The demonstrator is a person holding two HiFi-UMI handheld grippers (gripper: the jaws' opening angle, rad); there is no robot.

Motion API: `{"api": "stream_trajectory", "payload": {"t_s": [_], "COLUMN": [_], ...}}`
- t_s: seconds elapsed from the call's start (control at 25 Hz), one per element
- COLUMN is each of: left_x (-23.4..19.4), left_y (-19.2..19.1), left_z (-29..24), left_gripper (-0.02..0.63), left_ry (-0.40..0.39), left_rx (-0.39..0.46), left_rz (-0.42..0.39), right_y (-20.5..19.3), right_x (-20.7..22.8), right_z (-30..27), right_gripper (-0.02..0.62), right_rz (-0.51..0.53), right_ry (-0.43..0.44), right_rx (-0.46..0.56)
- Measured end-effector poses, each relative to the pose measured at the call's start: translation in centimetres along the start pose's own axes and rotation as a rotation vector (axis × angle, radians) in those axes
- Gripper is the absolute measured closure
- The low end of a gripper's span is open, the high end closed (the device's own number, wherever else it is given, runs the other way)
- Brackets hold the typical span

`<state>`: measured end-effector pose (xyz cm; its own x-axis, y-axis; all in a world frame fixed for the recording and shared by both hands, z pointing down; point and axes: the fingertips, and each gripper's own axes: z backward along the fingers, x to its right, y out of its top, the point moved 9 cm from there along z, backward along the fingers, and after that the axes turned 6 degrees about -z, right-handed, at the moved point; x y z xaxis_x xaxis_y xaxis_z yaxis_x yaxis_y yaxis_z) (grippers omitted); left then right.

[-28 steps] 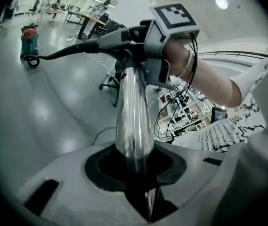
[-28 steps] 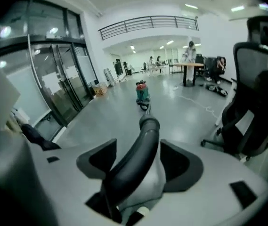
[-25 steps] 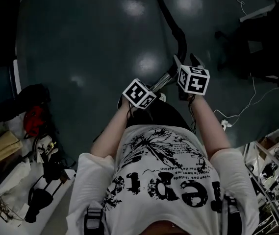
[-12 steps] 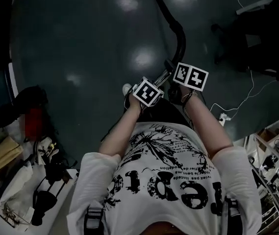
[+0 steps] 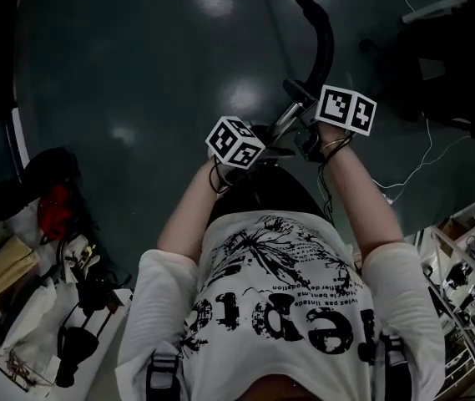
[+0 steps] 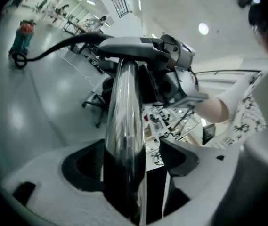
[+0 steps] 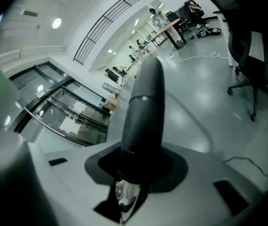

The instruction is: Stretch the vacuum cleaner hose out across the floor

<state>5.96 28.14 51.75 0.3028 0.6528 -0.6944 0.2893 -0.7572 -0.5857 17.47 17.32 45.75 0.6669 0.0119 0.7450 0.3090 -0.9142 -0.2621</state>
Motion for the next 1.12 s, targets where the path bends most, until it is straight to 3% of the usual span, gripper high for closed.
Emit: {"api": "stream_trajectory", "payload": {"t_s": [0.04, 0.24, 0.32, 0.4, 0.48, 0.52, 0.56, 0.68, 0.88, 1.0, 1.12], "left_x": [-0.1, -0.4, 0.0, 0.9, 1.6, 1.8, 2.1, 3.1, 3.6, 3.5, 3.5], "left_y": [0.1, 2.6, 2.6, 1.5, 0.5, 0.1, -0.2, -1.4, -2.4, -2.7, -2.5], "left_z": [0.2, 2.0, 2.4, 2.3, 2.0, 1.9, 1.9, 2.0, 2.7, 3.0, 2.9], "left_gripper": [0.226, 0.219, 0.219, 0.221, 0.254, 0.404, 0.476, 0.485, 0.502, 0.514, 0.526], "left_ry": [-0.083, -0.482, -0.623, -0.743, -0.8, -0.798, -0.784, -0.72, -0.518, -0.413, -0.294], "left_rx": [0.045, 0.243, 0.244, 0.175, 0.155, 0.17, 0.184, 0.186, 0.053, -0.021, -0.07], "left_rz": [0.003, 0.049, 0.082, 0.148, 0.212, 0.232, 0.246, 0.253, 0.16, 0.151, 0.193], "right_y": [1.1, 4.6, 4.9, 4.4, 3.3, 2.8, 2.2, 0.8, -0.4, -1.0, -1.1], "right_x": [-0.4, -1.6, -2.0, -2.3, -2.4, -2.3, -2.2, -2.4, -4.0, -4.2, -3.6], "right_z": [0.3, 1.5, 1.7, 1.6, 1.3, 1.2, 1.1, 0.5, -0.5, -0.8, -0.5], "right_gripper": [0.474, 0.479, 0.48, 0.483, 0.486, 0.488, 0.489, 0.491, 0.489, 0.476, 0.416], "right_rz": [0.015, 0.032, 0.024, 0.007, -0.005, -0.008, -0.012, -0.02, 0.043, 0.128, 0.203], "right_ry": [0.019, 0.211, 0.326, 0.456, 0.55, 0.579, 0.601, 0.625, 0.597, 0.455, 0.215], "right_rx": [0.001, -0.047, -0.066, -0.076, -0.083, -0.084, -0.081, -0.074, -0.06, -0.07, -0.035]}}
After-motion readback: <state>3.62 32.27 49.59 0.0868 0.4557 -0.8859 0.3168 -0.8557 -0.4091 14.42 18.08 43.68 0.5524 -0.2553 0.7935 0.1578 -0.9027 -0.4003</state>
